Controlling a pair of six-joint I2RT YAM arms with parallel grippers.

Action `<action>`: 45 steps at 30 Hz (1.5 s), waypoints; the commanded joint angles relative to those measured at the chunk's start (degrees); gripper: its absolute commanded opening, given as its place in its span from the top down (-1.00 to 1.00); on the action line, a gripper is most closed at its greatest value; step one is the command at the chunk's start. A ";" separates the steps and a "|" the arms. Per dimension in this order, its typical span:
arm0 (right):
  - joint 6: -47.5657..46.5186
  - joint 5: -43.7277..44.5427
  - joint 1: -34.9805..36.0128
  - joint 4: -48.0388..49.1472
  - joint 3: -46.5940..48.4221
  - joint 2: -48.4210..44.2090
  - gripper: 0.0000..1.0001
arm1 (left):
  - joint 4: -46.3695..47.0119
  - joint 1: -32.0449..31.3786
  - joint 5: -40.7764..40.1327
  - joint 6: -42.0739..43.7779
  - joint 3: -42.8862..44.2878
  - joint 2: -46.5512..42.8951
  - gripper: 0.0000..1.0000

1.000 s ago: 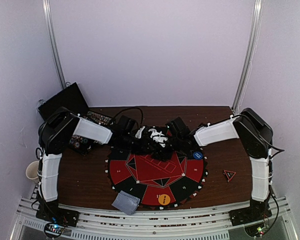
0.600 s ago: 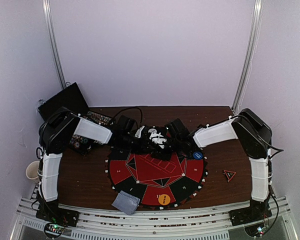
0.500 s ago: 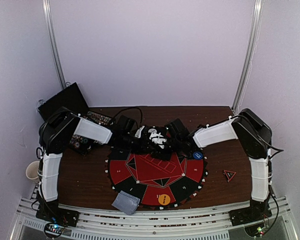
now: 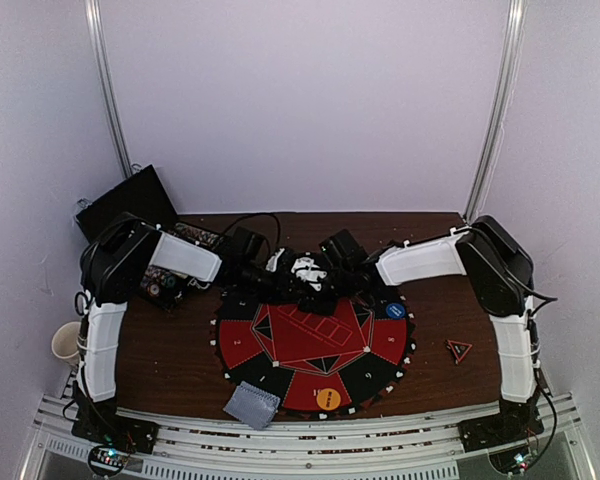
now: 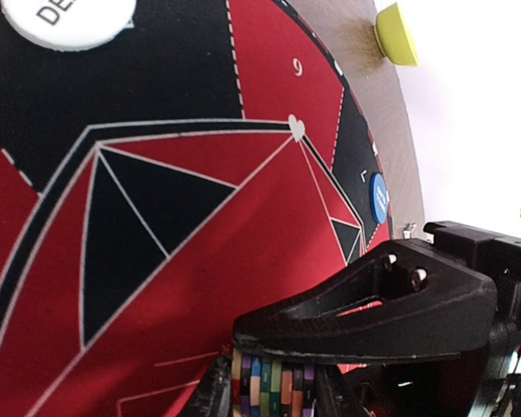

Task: Distribute texas hold em gaming equipment
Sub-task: Pass from the left arm to the right, then place the poker chip on the poker table mat.

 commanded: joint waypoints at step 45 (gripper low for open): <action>6.63 7.52 0.48 -20.41 10.68 8.26 1.00 | -3.20 11.37 -12.19 7.40 -9.32 -13.88 -0.08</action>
